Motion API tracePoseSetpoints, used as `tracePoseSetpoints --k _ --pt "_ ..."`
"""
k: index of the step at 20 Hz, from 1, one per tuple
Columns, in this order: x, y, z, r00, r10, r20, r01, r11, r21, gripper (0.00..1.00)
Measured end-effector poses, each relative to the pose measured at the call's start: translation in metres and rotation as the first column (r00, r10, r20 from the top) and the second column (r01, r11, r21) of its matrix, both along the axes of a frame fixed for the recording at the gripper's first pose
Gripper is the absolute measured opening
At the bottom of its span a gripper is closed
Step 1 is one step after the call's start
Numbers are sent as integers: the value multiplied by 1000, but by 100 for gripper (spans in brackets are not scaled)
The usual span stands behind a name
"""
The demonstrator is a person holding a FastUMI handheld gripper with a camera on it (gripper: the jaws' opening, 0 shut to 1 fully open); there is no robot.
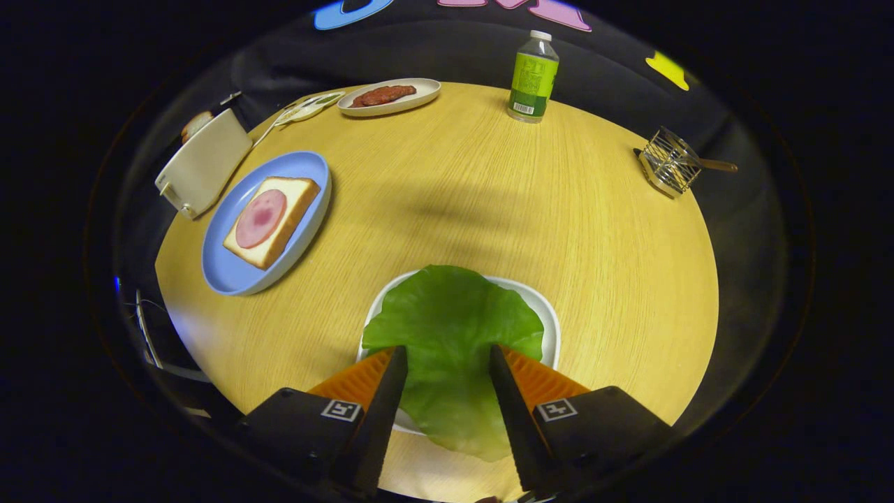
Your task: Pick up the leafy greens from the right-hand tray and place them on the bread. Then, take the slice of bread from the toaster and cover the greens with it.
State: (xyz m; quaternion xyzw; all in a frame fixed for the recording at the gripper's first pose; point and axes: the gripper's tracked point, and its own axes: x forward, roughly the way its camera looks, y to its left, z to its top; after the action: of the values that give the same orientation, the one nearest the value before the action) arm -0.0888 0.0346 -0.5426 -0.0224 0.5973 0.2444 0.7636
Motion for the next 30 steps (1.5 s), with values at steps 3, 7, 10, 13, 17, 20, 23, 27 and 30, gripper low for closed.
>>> tracePoseSetpoints --k 3,7,10,13,17,20,23,27,30 --pt "-1 0 -1 1000 12 -9 -12 1000 -7 74" --pt "-2 3 1 1000 20 -7 -20 1000 -3 21" --pt "-2 2 1 1000 30 3 -30 1000 0 7" --pt "-3 -2 8 1000 25 15 -25 1000 1 7" --pt "8 -6 34 999 -19 45 18 1000 24 7" --pt "18 7 69 996 -18 93 11 997 73 7" --pt "24 37 100 992 9 123 -25 991 131 7" --pt "30 95 132 988 52 143 -81 976 203 7" --pt "35 142 145 983 97 157 -133 962 239 7"
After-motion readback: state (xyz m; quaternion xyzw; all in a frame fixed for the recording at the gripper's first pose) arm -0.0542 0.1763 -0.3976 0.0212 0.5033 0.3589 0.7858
